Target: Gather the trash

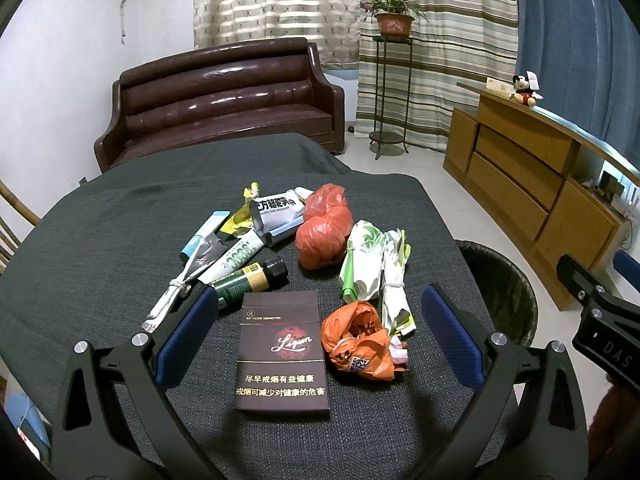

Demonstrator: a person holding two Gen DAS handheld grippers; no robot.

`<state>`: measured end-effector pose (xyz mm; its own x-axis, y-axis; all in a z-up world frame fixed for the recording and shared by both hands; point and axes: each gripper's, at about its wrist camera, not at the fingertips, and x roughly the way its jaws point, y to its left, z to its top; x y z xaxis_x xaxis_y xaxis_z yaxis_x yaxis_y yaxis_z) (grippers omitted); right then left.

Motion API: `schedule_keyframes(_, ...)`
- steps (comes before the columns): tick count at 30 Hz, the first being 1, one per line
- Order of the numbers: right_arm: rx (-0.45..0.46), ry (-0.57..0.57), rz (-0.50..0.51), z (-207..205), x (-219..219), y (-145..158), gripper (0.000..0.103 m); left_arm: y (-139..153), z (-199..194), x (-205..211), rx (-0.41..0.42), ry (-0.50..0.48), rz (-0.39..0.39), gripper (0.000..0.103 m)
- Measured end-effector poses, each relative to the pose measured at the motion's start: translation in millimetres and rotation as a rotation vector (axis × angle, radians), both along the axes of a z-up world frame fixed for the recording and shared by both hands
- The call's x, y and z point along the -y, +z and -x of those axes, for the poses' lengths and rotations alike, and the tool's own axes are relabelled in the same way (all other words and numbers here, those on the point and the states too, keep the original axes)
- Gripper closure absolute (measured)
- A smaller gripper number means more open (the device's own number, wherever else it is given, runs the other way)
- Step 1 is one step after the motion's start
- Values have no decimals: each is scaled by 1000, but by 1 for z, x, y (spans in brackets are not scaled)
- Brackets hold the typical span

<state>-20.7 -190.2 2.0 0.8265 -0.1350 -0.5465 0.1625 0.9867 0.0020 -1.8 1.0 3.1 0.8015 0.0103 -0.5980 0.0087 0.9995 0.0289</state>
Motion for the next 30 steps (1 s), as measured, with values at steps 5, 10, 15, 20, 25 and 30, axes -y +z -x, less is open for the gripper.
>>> schedule_keyframes(5,-1,0,-1,0,0,0,7,0,0,0,0,-1,0,4)
schedule_keyframes(10,-2,0,-3,0,1,0,7,0,0,0,-1,-3,0,4)
schedule_keyframes(15,-3,0,-3,-1,1,-1,7,0,0,-1,-3,-3,2,4)
schedule_keyframes(20,-4,0,-4,-1,1,-2,7,0,1,-2,-1,-4,-1,4)
schedule_keyframes(25,-4,1,-5,-2,1,-3,7,0,1,-1,-3,-4,0,4)
schedule_keyframes(30,-6,1,-6,-3,2,-4,7,0,1,-1,-4,-4,-1,4)
